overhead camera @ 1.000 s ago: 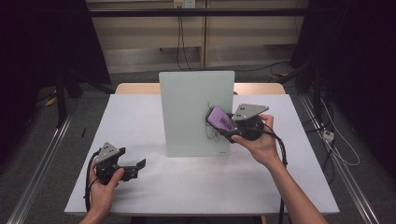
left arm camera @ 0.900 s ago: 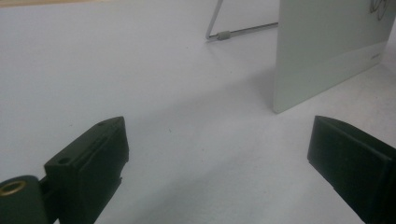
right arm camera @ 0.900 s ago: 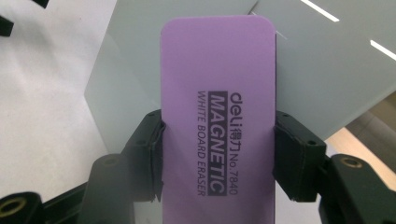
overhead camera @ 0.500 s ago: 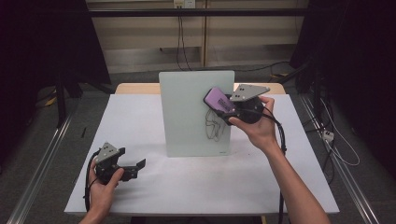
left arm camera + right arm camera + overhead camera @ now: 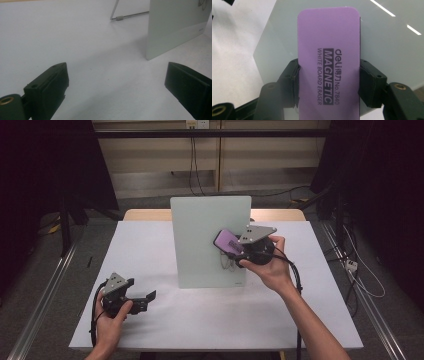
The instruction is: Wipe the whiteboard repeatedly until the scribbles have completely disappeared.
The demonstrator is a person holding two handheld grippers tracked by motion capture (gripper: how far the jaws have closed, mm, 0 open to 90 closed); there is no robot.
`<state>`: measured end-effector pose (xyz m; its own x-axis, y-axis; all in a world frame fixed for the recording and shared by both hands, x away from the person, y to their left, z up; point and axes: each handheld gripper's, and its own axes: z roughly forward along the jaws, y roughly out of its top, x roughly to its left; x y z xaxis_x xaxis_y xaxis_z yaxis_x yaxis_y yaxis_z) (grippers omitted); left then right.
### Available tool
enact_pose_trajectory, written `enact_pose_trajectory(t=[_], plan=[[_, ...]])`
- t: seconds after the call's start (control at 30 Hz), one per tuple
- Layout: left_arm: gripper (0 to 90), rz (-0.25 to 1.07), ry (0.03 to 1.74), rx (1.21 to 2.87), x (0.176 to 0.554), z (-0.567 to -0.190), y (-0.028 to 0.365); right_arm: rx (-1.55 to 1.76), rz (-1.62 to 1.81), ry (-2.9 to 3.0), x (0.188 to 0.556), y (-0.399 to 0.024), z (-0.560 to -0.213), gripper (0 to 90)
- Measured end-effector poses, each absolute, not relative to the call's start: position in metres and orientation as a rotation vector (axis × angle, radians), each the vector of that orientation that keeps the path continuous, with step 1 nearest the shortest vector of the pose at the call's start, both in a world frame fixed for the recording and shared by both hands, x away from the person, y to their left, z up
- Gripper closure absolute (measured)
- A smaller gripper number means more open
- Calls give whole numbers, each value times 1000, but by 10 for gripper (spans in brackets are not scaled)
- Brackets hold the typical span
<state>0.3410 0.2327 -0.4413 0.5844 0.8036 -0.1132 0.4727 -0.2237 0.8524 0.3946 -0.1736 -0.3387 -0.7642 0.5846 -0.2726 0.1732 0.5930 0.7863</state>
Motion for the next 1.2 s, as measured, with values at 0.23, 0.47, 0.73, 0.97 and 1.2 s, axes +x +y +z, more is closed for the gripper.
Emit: enact_pose_trajectory(t=[0.23, 0.47, 0.73, 0.97, 1.2], plan=[[54, 440, 1031, 1872, 341, -441, 233, 581, 1019, 2364, 390, -167, -353, 417], [54, 440, 1031, 1874, 341, -441, 233, 581, 1013, 2411, 388, -163, -362, 417], [54, 439, 1036, 1873, 342, -442, 233, 610, 1064, 2352, 392, -173, -348, 417], [54, 438, 1034, 1881, 342, -442, 232, 666, 1103, 2236, 397, -193, -323, 417], [54, 436, 1034, 1879, 342, -443, 231, 658, 1083, 2265, 391, -196, -339, 417]])
